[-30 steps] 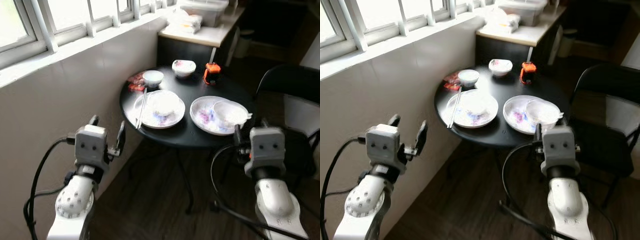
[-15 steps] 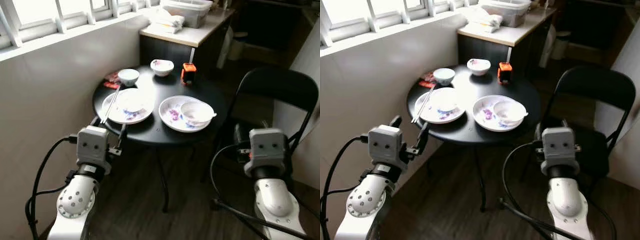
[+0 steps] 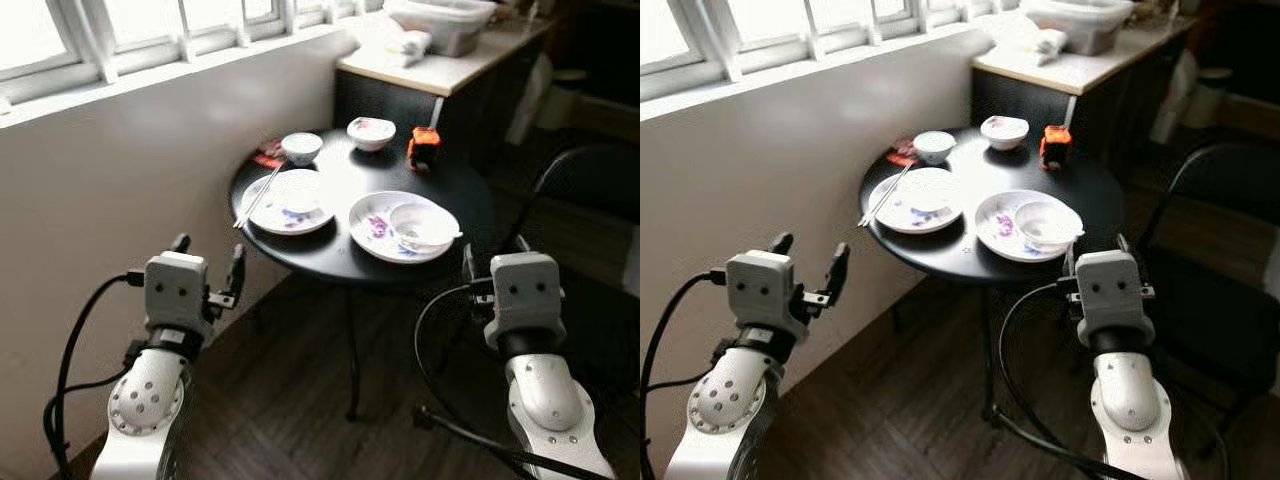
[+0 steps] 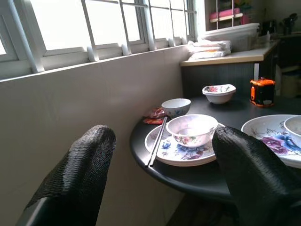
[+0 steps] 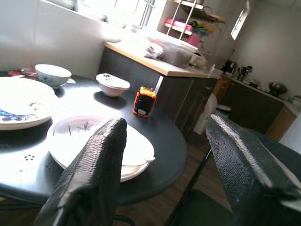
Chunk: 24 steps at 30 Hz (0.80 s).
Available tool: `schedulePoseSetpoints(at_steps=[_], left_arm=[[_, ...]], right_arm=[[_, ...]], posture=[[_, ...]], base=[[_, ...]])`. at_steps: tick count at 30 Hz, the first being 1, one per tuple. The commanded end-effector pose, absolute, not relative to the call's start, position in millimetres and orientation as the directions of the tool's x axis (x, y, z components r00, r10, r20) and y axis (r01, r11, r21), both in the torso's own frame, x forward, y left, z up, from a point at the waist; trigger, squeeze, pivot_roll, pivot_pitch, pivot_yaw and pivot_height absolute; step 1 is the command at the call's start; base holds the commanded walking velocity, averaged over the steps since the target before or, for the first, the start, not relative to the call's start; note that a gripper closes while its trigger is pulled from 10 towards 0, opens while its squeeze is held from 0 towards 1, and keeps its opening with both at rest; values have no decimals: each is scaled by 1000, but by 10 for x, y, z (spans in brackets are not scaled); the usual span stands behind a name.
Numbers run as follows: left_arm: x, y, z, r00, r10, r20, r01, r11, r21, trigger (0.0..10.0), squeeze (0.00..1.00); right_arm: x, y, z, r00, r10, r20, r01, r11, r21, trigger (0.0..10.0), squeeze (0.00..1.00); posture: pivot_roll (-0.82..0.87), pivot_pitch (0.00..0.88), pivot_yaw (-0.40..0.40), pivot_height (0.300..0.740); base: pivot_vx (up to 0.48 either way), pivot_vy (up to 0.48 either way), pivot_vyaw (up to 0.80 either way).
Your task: Kitchen organization
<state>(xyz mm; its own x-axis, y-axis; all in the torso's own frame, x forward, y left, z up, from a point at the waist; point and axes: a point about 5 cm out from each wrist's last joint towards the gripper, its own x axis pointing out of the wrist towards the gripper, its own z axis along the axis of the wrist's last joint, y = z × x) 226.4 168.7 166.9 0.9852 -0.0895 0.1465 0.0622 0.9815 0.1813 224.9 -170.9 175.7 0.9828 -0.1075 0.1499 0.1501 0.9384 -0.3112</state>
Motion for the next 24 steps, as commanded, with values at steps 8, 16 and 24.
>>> schedulePoseSetpoints(at_steps=[8, 16, 24], left_arm=[[2268, 1657, 1682, 984, -104, 145, 78, 981, 175, 10000, 0], [2264, 1653, 1682, 984, -103, 146, 79, 984, 162, 10000, 0], [2263, 1650, 1672, 984, -106, 141, 84, 985, 152, 10000, 0]], right_arm=[[2239, -1744, 1737, 984, -124, 127, 151, 960, -237, 10000, 0], [2238, -1801, 1714, 981, -174, 90, 167, 983, 75, 10000, 0], [2235, -1766, 1681, 988, -138, 74, 133, 988, 76, 10000, 0]], posture=[[58, 0, -38, 740], [60, 0, -38, 740], [61, 0, -37, 740]], base=[[0, 0, 0], [0, 0, 0], [0, 0, 0]])
